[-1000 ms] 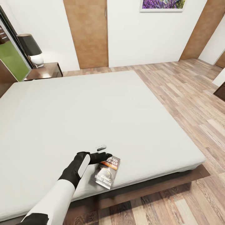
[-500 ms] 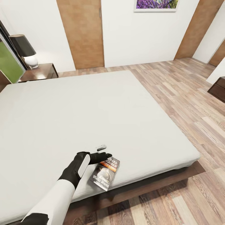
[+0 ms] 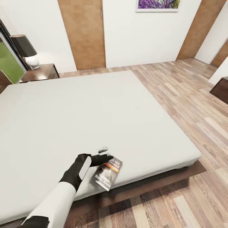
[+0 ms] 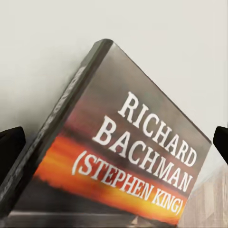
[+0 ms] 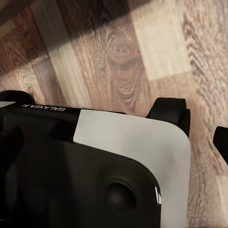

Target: In the bedroom, move the book from the bed onto either nightstand, and place the two sandals side by side next to the bed.

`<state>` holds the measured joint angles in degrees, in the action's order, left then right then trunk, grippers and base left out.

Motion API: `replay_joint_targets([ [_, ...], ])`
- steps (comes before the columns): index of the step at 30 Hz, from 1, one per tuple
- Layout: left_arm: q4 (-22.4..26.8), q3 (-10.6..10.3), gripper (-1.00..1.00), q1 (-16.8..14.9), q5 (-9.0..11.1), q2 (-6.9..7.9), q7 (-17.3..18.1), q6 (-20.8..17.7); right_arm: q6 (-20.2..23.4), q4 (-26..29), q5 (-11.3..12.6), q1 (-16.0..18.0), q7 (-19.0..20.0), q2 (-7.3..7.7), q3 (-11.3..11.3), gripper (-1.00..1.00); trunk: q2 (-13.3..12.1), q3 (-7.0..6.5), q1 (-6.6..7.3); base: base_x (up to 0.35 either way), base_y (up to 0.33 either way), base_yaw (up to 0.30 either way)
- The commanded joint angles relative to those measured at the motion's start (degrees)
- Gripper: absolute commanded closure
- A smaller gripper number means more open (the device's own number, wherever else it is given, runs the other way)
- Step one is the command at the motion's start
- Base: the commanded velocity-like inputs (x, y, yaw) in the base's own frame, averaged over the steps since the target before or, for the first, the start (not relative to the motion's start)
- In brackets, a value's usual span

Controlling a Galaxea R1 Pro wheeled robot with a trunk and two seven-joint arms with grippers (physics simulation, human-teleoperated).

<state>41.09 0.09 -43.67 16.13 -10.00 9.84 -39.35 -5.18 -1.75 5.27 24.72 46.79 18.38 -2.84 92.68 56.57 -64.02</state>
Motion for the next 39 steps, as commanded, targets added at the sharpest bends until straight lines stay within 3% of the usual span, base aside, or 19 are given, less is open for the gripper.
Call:
replay_joint_targets([
  [1,0.04,0.01,-1.00,-0.01,-0.05,0.00,0.01,-0.28,-0.19,-0.19,0.09,0.07,0.23,0.03,-0.23,-1.00,0.02,0.04,0.03,-0.167,0.000,0.000],
  [39,0.04,0.08,-1.00,-0.01,0.04,0.00,0.01,-0.28,-0.19,-0.19,0.09,0.07,0.23,0.04,-0.23,-1.00,0.02,0.04,0.03,-0.012,0.000,0.000],
])
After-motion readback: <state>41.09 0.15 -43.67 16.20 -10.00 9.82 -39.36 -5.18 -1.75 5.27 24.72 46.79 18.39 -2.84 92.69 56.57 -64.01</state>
